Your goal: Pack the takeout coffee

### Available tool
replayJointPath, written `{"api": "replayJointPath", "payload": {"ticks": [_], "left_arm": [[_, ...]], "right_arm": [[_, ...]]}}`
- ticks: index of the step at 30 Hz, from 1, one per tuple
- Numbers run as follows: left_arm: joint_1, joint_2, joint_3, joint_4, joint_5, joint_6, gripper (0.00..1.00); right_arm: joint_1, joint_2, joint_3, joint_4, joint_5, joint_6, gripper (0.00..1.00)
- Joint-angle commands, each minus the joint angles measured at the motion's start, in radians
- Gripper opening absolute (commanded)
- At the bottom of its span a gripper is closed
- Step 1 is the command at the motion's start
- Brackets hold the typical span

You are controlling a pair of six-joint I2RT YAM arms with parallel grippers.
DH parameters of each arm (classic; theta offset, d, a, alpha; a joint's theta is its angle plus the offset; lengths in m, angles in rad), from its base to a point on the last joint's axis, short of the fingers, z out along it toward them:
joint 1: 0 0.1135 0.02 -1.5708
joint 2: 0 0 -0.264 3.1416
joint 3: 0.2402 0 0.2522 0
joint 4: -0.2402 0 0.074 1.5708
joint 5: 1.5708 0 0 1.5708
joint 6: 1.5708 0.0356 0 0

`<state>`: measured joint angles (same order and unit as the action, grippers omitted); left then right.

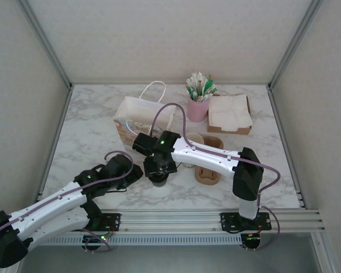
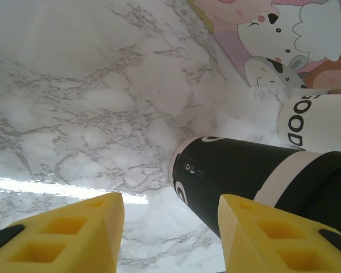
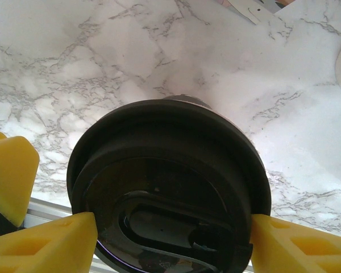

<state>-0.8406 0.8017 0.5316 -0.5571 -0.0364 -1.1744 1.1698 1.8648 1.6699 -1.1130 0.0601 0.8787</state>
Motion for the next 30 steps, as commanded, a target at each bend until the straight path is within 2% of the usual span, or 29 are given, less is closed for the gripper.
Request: {"api": "replayJointPath", "payload": {"ticks": [1,12,24,30], "left_arm": [[0.01,0.002,0.034,-0.003,0.009,0.012,0.48],[0.01,0.004,0.05,0.028,0.049,0.009,0.49],[0.009,0.037,0.083,0.051,0.119,0.03,0.53],[0.009,0.075,0.114,0.045,0.125,0.044,0.53]], "right_arm": [[0.009,0.008,-0.033,-0.013,0.02,0.026,0.69],[-0.021,-0.065,-0.21,0.084,-0.099,0.111,0.67],[-0.022,-0.092,-0.109,0.012,-0.054,0.121,0.69],[-0.022,-0.092,-0.065,0.032,-0.038,0.107,0.76]]}}
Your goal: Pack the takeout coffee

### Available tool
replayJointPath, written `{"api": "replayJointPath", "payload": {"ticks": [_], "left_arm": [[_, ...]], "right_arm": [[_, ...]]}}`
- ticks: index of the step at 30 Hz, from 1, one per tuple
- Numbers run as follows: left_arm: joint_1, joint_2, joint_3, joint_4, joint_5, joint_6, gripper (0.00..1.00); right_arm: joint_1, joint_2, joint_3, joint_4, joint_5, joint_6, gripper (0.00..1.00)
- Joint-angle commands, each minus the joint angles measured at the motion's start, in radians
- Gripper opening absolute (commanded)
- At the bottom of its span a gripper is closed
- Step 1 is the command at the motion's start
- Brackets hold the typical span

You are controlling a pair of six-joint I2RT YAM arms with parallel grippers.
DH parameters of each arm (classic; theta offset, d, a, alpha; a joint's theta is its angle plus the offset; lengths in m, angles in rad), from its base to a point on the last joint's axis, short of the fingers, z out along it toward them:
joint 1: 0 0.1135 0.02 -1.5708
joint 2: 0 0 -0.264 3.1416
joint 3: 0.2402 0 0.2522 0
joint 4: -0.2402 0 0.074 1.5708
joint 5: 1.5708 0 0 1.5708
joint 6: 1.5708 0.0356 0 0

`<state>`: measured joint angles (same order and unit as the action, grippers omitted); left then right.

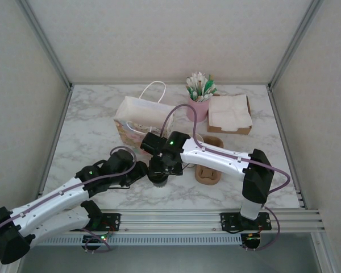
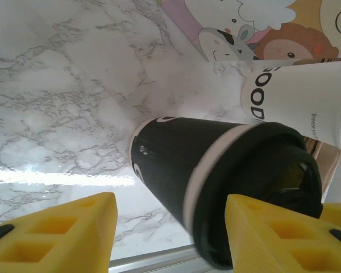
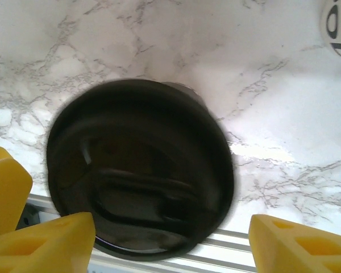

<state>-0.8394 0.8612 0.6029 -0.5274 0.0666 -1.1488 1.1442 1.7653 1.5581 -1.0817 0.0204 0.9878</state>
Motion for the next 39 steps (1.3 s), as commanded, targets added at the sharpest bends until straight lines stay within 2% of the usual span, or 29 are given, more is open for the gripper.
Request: {"api": "replayJointPath", "payload": {"ticks": [1,10,20,27,30,39], "left_arm": [[0.008,0.022,0.047,0.015,0.023,0.018,0.53],[0.015,0.039,0.079,-0.013,-0.011,0.033,0.52],[0.046,0.086,0.083,0.007,0.037,0.055,0.49],[0.087,0.124,0.061,0.077,0.065,0.059,0.49],[0.095,0.166,0.068,0.103,0.085,0.071,0.49],[0.096,0.225,0.058,0.144,0.125,0.089,0.48]], "right_arm": [[0.003,0.008,0.057,0.006,0.002,-0.008,0.78],[0.003,-0.059,0.047,0.061,0.022,-0.065,0.83],[-0.011,-0.25,-0.197,0.153,0.092,-0.034,0.72],[-0.015,-0.264,-0.259,0.14,0.12,-0.035,0.66],[-0.015,-0.26,-0.276,0.137,0.142,-0.035,0.58],[-0.036,-0.271,-0.337,0.174,0.166,-0.036,0.56]]}}
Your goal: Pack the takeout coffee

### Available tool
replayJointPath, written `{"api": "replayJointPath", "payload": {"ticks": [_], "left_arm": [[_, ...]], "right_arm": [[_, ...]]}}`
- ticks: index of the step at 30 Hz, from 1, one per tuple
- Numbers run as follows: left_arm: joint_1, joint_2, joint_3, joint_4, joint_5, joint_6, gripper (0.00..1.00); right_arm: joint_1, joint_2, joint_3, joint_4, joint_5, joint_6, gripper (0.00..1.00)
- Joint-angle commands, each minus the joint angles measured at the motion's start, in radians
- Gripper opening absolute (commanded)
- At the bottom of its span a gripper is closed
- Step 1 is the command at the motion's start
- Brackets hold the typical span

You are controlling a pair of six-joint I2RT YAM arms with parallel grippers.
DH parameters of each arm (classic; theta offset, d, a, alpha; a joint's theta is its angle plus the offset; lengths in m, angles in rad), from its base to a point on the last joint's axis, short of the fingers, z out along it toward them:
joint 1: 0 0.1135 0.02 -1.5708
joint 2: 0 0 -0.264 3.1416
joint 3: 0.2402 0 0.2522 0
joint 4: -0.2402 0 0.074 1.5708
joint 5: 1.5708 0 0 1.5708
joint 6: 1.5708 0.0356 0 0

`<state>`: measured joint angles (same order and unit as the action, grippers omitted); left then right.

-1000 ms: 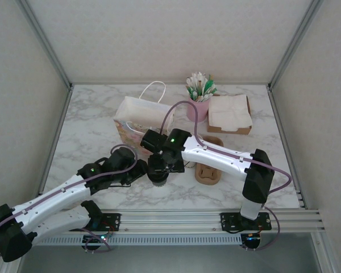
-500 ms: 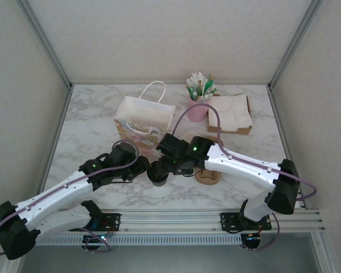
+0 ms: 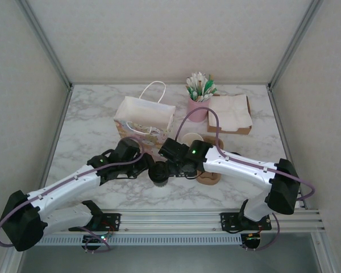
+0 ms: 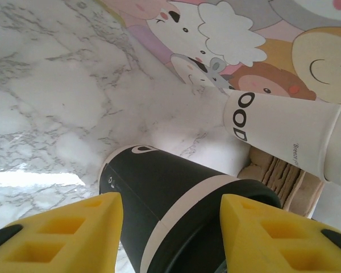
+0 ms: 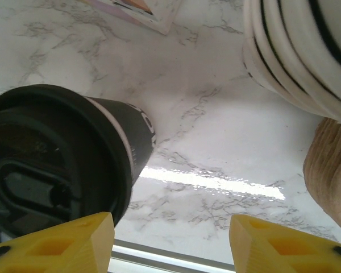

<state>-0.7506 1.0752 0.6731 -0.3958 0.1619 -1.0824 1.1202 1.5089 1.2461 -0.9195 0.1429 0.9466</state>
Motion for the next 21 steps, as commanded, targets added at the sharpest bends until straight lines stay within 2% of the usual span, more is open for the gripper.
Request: {"api": "replayJointPath", "payload": {"ticks": [1,12,21], "left_arm": [[0.007,0.013,-0.018,0.022,0.038,0.022,0.48],[0.0,0.057,-0.02,0.066,0.127,0.049,0.5],[-0.004,0.089,0.034,0.033,0.149,0.092,0.56]], "right_arm": [[-0.015,-0.014,-0.031,0.015,0.044,0.002,0.56],[-0.012,-0.049,-0.082,0.045,0.014,-0.03,0.57],[0.042,-0.076,-0.105,0.026,-0.001,-0.04,0.59]]}}
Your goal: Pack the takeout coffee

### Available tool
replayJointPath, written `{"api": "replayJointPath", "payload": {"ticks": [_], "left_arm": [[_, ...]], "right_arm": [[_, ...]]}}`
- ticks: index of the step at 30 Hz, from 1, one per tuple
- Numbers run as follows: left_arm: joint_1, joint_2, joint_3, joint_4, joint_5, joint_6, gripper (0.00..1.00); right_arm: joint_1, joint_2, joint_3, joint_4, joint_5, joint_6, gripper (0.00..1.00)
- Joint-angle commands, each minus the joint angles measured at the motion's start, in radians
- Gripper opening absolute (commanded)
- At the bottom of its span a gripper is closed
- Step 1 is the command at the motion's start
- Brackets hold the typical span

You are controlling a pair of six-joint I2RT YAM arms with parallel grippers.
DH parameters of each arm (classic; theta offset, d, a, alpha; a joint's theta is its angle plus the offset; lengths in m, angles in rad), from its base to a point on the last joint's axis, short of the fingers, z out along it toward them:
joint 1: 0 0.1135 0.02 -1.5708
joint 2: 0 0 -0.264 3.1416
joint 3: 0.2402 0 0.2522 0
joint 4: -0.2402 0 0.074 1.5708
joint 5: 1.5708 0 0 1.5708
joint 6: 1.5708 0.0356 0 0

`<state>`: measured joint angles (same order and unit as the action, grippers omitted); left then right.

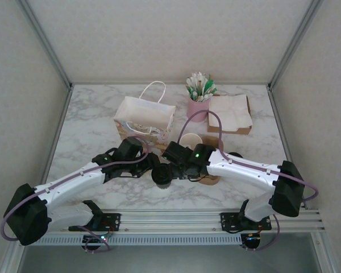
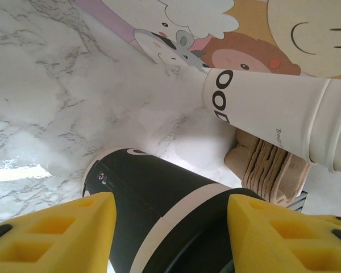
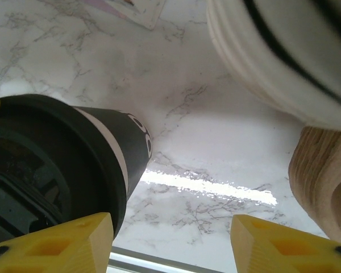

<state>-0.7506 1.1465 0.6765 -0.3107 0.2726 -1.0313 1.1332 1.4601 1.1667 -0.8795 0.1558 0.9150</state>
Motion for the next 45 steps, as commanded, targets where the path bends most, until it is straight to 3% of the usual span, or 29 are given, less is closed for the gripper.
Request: {"api": "replayJointPath", "payload": {"ticks": [1,10,13,18,22,27,34,45], "left_arm": [[-0.004,0.021,0.041,-0.069,0.038,0.053,0.57],[-0.001,-0.037,0.115,-0.25,-0.077,0.107,0.8],[0.0,-0.076,0.128,-0.292,-0.104,0.098,0.8],[0.0,-0.165,0.114,-0.333,-0.097,0.055,0.72],[-0.004,-0.238,0.101,-0.383,-0.071,0.007,0.56],[-0.032,-0.295,0.08,-0.386,-0.049,-0.066,0.42],[-0.144,-0.197,0.131,-0.382,-0.084,-0.096,0.36],[-0.159,-0.15,0.133,-0.343,-0.072,-0.092,0.33]], "right_arm": [[0.036,-0.036,-0.028,-0.008,-0.017,-0.011,0.59],[0.046,-0.116,-0.037,-0.012,0.008,0.001,0.62],[0.046,-0.123,-0.013,-0.027,0.004,0.005,0.61],[0.045,-0.118,0.03,-0.052,0.016,0.002,0.55],[0.046,-0.108,0.064,-0.051,0.008,-0.013,0.38],[0.048,-0.057,0.128,-0.059,0.012,-0.055,0.37],[0.049,0.049,0.191,-0.058,0.017,-0.079,0.37],[0.048,0.118,0.205,-0.034,0.059,-0.093,0.27]]}}
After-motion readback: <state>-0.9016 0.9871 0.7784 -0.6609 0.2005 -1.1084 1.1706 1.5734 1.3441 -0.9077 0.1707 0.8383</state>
